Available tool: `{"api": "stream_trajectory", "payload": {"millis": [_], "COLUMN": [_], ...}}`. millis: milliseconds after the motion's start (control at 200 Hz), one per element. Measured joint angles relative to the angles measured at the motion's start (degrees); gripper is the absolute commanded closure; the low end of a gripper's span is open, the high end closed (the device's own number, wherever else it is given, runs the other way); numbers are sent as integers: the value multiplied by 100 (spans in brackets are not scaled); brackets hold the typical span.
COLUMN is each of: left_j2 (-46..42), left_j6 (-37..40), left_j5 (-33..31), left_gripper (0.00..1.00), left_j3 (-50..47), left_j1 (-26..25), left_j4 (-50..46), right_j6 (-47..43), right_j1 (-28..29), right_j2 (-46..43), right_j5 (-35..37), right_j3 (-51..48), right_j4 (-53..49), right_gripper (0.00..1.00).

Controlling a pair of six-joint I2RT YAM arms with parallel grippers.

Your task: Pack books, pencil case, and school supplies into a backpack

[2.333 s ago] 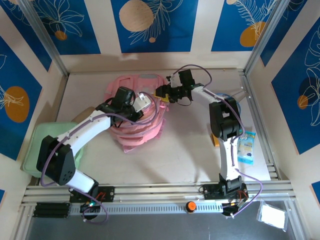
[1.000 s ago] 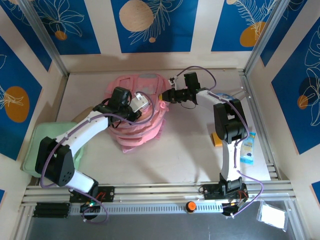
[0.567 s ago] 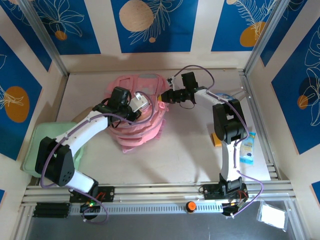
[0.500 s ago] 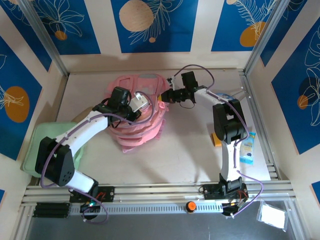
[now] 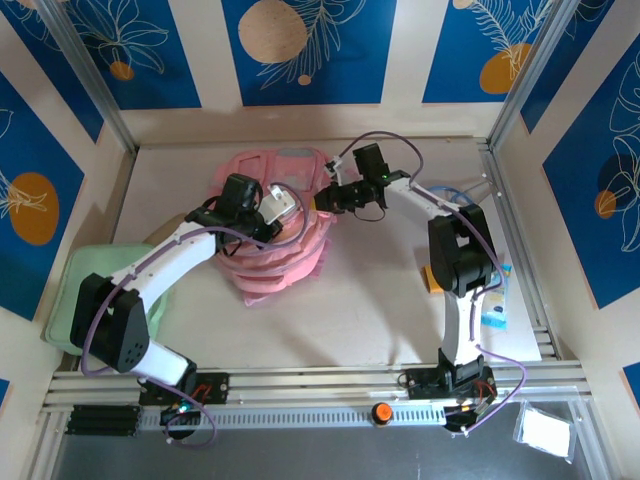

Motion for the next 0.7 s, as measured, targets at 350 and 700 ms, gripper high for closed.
{"api": "stream_trajectory", "payload": {"millis": [350,700], "left_j2": [0,0], "left_j6": [-11,-11], "left_j5": [9,50], "left_gripper": [100,100], "left_j3": [0,-74], "left_j1": [0,2], "left_j4": [7,109], "right_j6": [315,-212], "right_j1": [-22,-168], "right_j2": [-487,-535], "right_j5": [831,1335], "right_j3": [-608,-564], "right_j4": [249,140], "right_gripper": [74,66]}}
